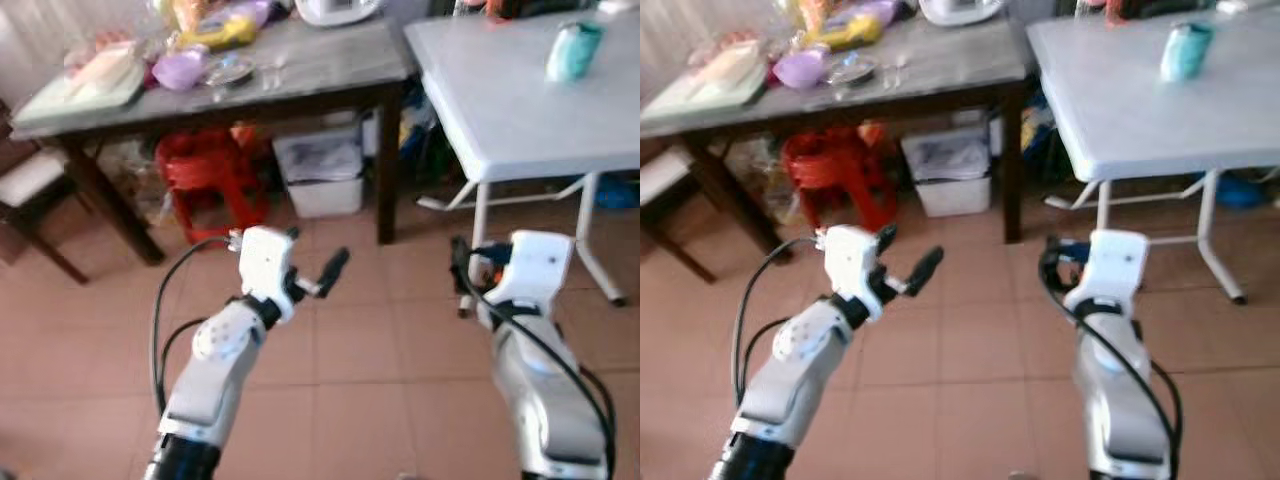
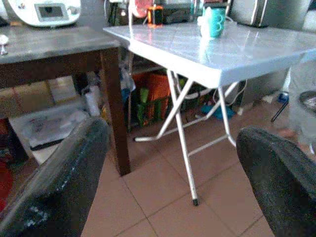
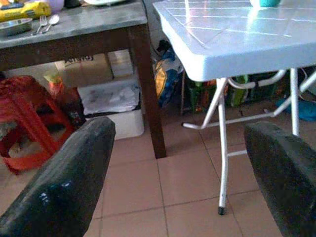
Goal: Setting the table
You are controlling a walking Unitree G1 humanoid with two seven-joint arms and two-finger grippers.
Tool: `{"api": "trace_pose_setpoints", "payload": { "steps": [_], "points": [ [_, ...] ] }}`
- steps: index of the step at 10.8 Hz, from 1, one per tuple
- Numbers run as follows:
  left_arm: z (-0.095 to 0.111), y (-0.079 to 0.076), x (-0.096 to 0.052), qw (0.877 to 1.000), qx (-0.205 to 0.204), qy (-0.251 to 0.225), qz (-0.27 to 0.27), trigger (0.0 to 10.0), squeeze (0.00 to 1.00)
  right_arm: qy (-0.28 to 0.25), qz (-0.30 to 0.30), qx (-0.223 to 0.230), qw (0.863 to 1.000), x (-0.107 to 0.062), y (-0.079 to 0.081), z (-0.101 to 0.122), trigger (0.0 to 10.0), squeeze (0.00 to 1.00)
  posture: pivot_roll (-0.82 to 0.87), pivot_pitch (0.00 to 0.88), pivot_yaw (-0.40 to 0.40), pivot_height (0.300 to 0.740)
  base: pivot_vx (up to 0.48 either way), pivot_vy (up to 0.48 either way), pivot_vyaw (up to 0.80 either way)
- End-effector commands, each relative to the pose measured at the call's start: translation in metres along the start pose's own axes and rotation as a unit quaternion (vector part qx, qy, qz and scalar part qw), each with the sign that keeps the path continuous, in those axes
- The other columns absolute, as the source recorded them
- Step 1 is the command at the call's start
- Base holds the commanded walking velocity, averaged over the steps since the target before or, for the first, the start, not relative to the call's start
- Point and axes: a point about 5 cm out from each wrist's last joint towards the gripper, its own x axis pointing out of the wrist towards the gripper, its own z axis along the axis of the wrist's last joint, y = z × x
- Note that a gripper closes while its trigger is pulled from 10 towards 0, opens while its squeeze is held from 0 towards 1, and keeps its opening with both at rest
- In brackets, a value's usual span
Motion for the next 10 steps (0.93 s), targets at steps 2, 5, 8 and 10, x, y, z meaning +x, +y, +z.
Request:
{"api": "trace_pose_setpoints", "payload": {
  "steps": [2, 5, 8, 10],
  "points": [
    [0.0023, 0.0103, -0.0061, 1.0, 0.003, -0.003, 0.017, 10.0, 0.0, -0.006, 0.021, 0.007, 1.0, 0.0008, 0.0109, 0.0027, 10.0, 0.0, -0.1, 0.086, 0.159, 0.74, 0.141, 0.195, 0.0],
    [0.0024, 0.0122, -0.0067, 1.0, 0.003, -0.002, 0.021, 10.0, 0.0, -0.005, 0.023, 0.005, 1.0, 0.0032, 0.012, 0.0018, 10.0, 0.0, -0.1, 0.078, 0.158, 0.74, 0.0, 0.0, 0.0],
    [0.0004, 0.0134, -0.0067, 0.999, 0.0, 0.005, 0.033, 10.0, 0.0, -0.003, 0.026, 0.005, 1.0, 0.0024, 0.014, 0.0004, 10.0, 0.0, -0.1, 0.083, 0.156, 0.74, 0.0, 0.0, 0.0],
    [0.0014, 0.0112, -0.0064, 1.0, 0.001, 0.001, 0.024, 10.0, 0.0, -0.003, 0.025, 0.004, 1.0, 0.0026, 0.013, 0.0002, 10.0, 0.0, -0.1, 0.086, 0.156, 0.74, 0.0, 0.0, 0.0]
  ]
}}
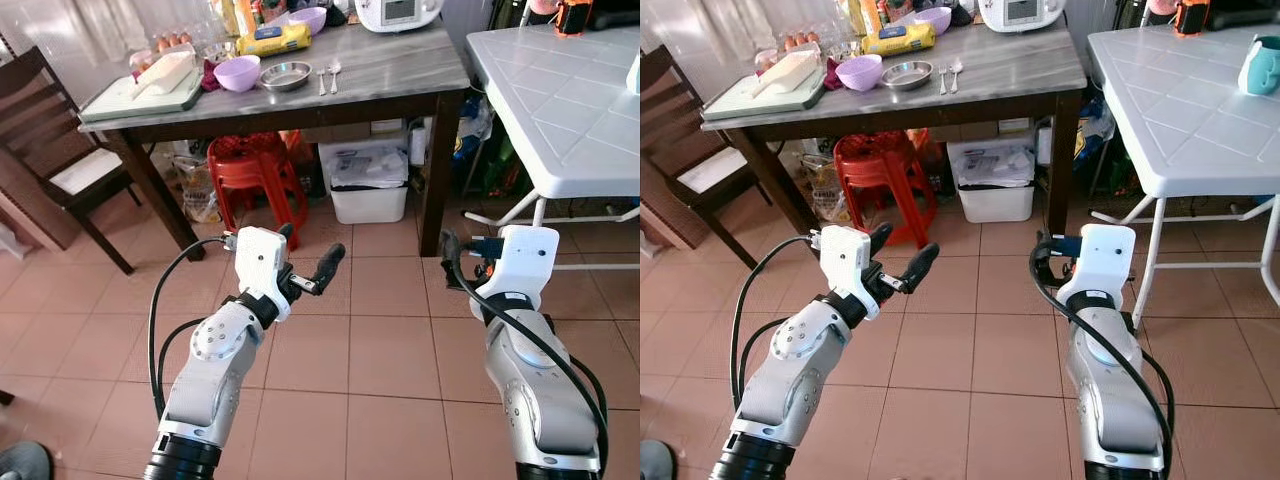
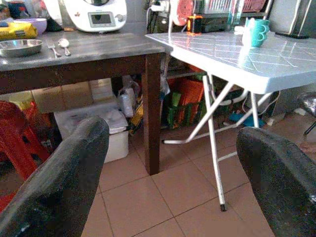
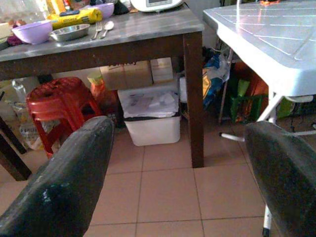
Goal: Setting the table
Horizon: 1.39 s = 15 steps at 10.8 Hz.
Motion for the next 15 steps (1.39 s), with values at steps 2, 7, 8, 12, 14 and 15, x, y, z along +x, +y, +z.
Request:
{"api": "trace_pose_setpoints", "payload": {
  "steps": [2, 7, 8, 12, 14, 15],
  "points": [
    [0.002, 0.0036, -0.0039, 1.0, 0.009, 0.002, -0.002, 10.0, 0.0, 0.003, 0.004, -0.001, 1.0, -0.0015, 0.0035, -0.0019, 10.0, 0.0, -0.09, 0.092, 0.156, 0.74, 0.0, 0.0, 0.0],
    [-0.0003, 0.0042, -0.0051, 1.0, -0.007, 0.01, 0.006, 10.0, 0.0, 0.006, 0.007, -0.001, 1.0, -0.0024, 0.0047, -0.0035, 10.0, 0.0, -0.09, 0.094, 0.154, 0.74, 0.0, 0.0, 0.0],
    [0.0007, 0.002, -0.006, 1.0, -0.002, 0.005, -0.004, 10.0, 0.0, 0.007, 0.007, -0.001, 1.0, -0.0026, 0.0048, -0.0041, 10.0, 0.0, -0.09, 0.097, 0.155, 0.74, 0.0, 0.0, 0.0],
    [0.0015, 0.0028, -0.0065, 1.0, -0.006, 0.004, -0.002, 10.0, 0.0, 0.009, 0.008, 0.0, 1.0, -0.0024, 0.0062, -0.0047, 10.0, 0.0, -0.09, 0.099, 0.158, 0.74, 0.0, -0.205, 0.0],
    [0.0037, 0.0005, -0.0069, 1.0, -0.006, -0.002, -0.028, 10.0, 0.0, 0.01, 0.009, 0.0, 1.0, -0.002, 0.0065, -0.0053, 10.0, 0.0, -0.09, 0.096, 0.156, 0.74, 0.0, 0.0, 0.0],
    [0.0045, -0.0004, -0.007, 0.999, -0.006, -0.006, -0.034, 10.0, 0.0, 0.008, 0.009, -0.001, 1.0, -0.0013, 0.0067, -0.0047, 10.0, 0.0, -0.09, 0.096, 0.156, 0.74, 0.36, 0.0, 0.0]
  ]
}}
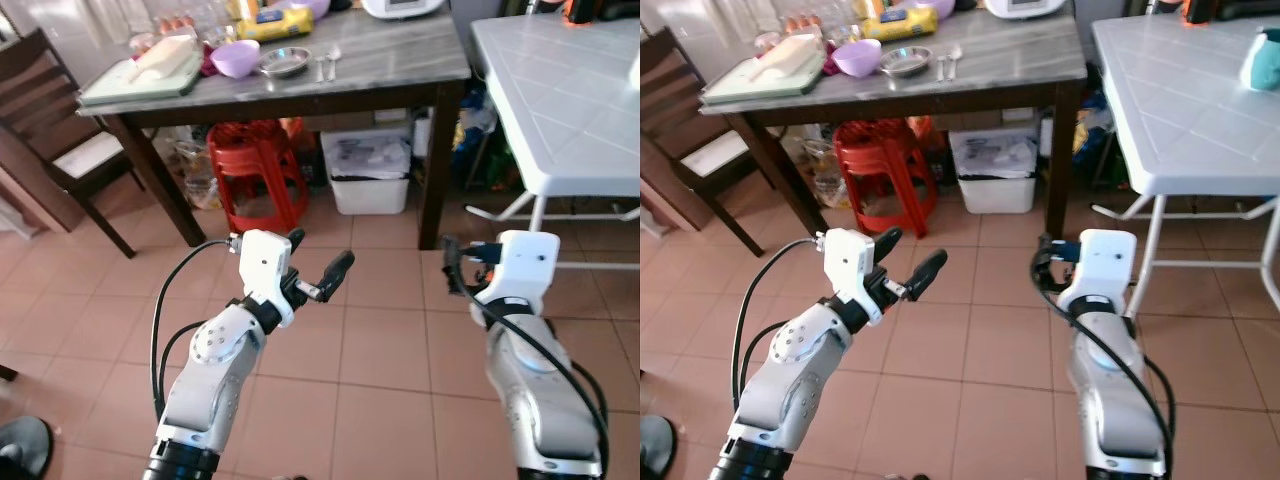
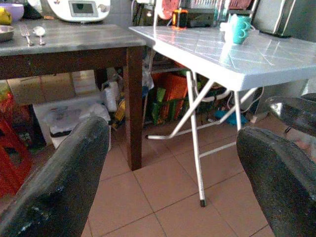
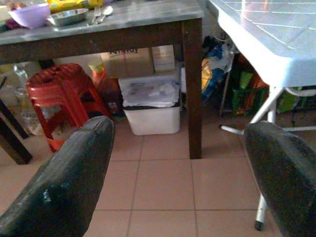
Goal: Setting the table
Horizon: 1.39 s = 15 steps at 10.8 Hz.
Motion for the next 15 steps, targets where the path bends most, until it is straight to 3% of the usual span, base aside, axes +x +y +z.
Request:
{"api": "trace_pose_setpoints", "payload": {
  "steps": [1, 5, 7, 8, 9, 11, 13, 15],
  "points": [
    [0.005, 0.005, -0.004, 1.0, 0.008, -0.008, 0.005, 10.0, 0.0, -0.002, 0.007, 0.002, 1.0, 0.002, 0.005, 0.001, 10.0, 0.0, -0.09, 0.096, 0.156, 0.74, 0.48, 0.0, 0.0],
    [0.004, 0.002, -0.003, 1.0, 0.005, -0.008, -0.004, 10.0, 0.0, -0.005, 0.004, 0.002, 1.0, 0.002, 0.005, 0.002, 10.0, 0.0, -0.1, 0.098, 0.153, 0.74, 0.48, 0.0, 0.0],
    [0.001, 0.006, -0.006, 1.0, 0.011, -0.002, 0.014, 10.0, 0.0, -0.039, -0.004, -0.003, 0.999, -0.009, -0.006, 0.0, 10.0, 0.0, -0.1, 0.098, 0.146, 0.74, 0.48, 0.0, 0.0],
    [-0.002, 0.015, -0.009, 0.998, 0.027, 0.002, 0.058, 10.0, 0.0, -0.05, -0.007, -0.031, 0.998, -0.015, -0.01, -0.005, 10.0, 0.0, -0.1, 0.098, 0.145, 0.74, 0.0, 0.0, 0.0],
    [-0.005, 0.033, -0.018, 0.989, 0.073, 0.001, 0.129, 10.0, 0.0, -0.05, -0.004, -0.058, 0.997, -0.022, -0.013, -0.013, 10.0, 0.0, -0.1, 0.097, 0.144, 0.74, 0.0, 0.0, 0.0],
    [-0.009, 0.058, -0.037, 0.963, 0.133, 0.007, 0.235, 10.0, 0.0, -0.056, 0.006, -0.068, 0.996, -0.031, -0.013, -0.016, 10.0, 0.0, -0.1, 0.094, 0.14, 0.74, 0.0, 0.0, 0.0],
    [-0.017, 0.057, -0.05, 0.962, 0.135, 0.014, 0.238, 10.0, 0.0, -0.071, 0.018, -0.06, 0.995, -0.039, -0.011, -0.012, 10.0, 0.0, -0.1, 0.089, 0.129, 0.74, 0.0, 0.0, 0.0],
    [-0.017, 0.049, -0.048, 0.968, 0.117, 0.004, 0.222, 10.0, 0.0, -0.075, 0.023, -0.058, 0.995, -0.044, -0.008, -0.013, 10.0, 0.0, -0.1, 0.084, 0.126, 0.74, 0.0, 0.0, 0.0]
  ]
}}
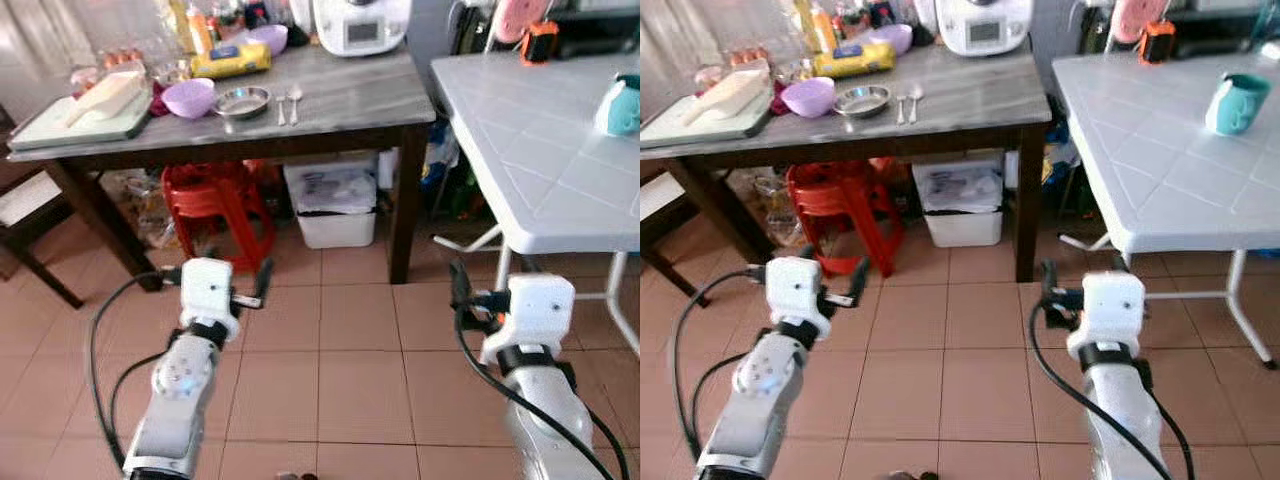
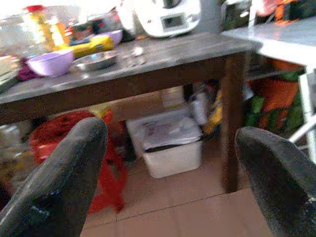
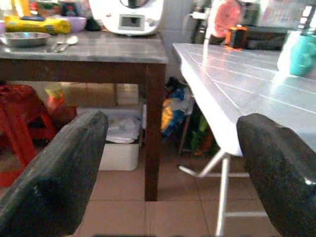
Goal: Setting the table
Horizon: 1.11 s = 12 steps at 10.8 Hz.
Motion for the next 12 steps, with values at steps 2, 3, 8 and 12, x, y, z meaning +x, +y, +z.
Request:
{"api": "trace_pose_setpoints", "payload": {
  "steps": [2, 3, 8, 12],
  "points": [
    [0.0067, -0.0019, 0.0043, 1.0, -0.002, -0.014, -0.009, 10.0, 0.0, -0.007, 0.012, 0.008, 1.0, 0.0004, 0.0086, 0.0028, 10.0, 0.0, -0.1, 0.084, 0.129, 0.74, 0.0, -0.405, 0.0],
    [0.0066, -0.0033, 0.0051, 1.0, -0.007, -0.013, -0.015, 10.0, 0.0, -0.01, 0.011, 0.007, 1.0, 0.0022, 0.0091, 0.0043, 10.0, 0.0, -0.1, 0.083, 0.135, 0.74, 0.0, -0.472, 0.0],
    [0.0081, -0.0054, 0.0066, 1.0, -0.013, -0.011, -0.025, 10.0, 0.0, -0.006, 0.003, 0.006, 1.0, 0.0043, 0.0086, 0.0028, 10.0, 0.0, -0.1, 0.088, 0.144, 0.74, 0.0, -0.478, 0.0],
    [0.0125, -0.009, 0.0107, 0.999, -0.03, -0.015, -0.03, 10.0, 0.0, -0.005, 0.002, 0.008, 1.0, 0.0068, 0.0103, 0.0022, 10.0, 0.0, -0.09, 0.088, 0.144, 0.74, 0.0, -0.238, 0.0]
  ]
}}
